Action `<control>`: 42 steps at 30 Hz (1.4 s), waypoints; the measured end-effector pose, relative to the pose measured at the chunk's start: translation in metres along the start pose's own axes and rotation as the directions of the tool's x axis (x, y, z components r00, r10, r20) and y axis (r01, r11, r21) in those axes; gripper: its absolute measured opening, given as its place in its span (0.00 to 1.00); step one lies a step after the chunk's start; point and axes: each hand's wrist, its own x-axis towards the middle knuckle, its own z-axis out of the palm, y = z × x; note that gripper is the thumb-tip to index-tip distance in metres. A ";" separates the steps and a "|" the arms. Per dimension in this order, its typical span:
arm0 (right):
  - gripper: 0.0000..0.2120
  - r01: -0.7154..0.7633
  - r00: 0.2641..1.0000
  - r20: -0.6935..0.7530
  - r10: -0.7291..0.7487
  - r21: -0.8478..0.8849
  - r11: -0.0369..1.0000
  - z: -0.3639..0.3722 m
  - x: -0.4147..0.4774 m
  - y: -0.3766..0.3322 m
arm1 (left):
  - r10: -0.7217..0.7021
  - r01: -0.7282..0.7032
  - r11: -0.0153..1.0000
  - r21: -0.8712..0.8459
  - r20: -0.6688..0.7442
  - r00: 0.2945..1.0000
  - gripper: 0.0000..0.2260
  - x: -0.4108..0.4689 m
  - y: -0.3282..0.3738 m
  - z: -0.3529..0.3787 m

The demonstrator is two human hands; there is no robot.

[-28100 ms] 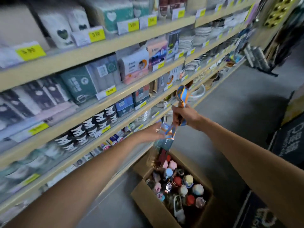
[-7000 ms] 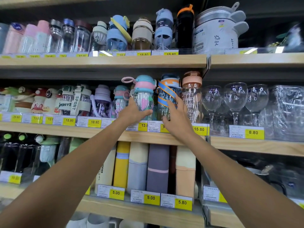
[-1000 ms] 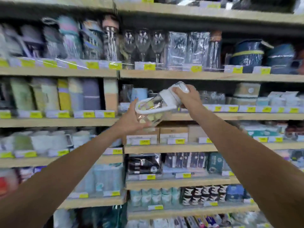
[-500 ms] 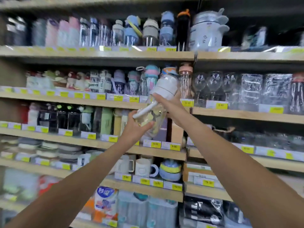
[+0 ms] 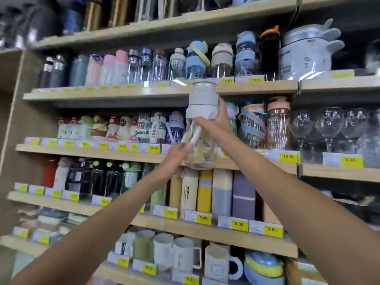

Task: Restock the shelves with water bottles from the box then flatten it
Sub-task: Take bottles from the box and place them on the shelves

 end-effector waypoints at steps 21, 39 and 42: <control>0.44 0.403 0.912 0.255 -0.322 -0.399 0.824 0.078 0.090 0.060 | 0.364 -0.413 0.909 -0.059 -0.371 0.854 0.28 0.157 -0.032 -0.014; 0.35 -0.213 0.887 -0.346 -0.305 -0.894 0.394 0.002 0.071 0.129 | -0.143 0.079 0.940 -0.332 -0.172 0.975 0.52 0.206 -0.029 0.000; 0.38 -0.236 0.907 -0.352 -0.232 -0.880 0.412 0.003 0.069 0.133 | -0.154 0.121 0.949 -0.292 -0.090 0.984 0.55 0.211 -0.028 -0.008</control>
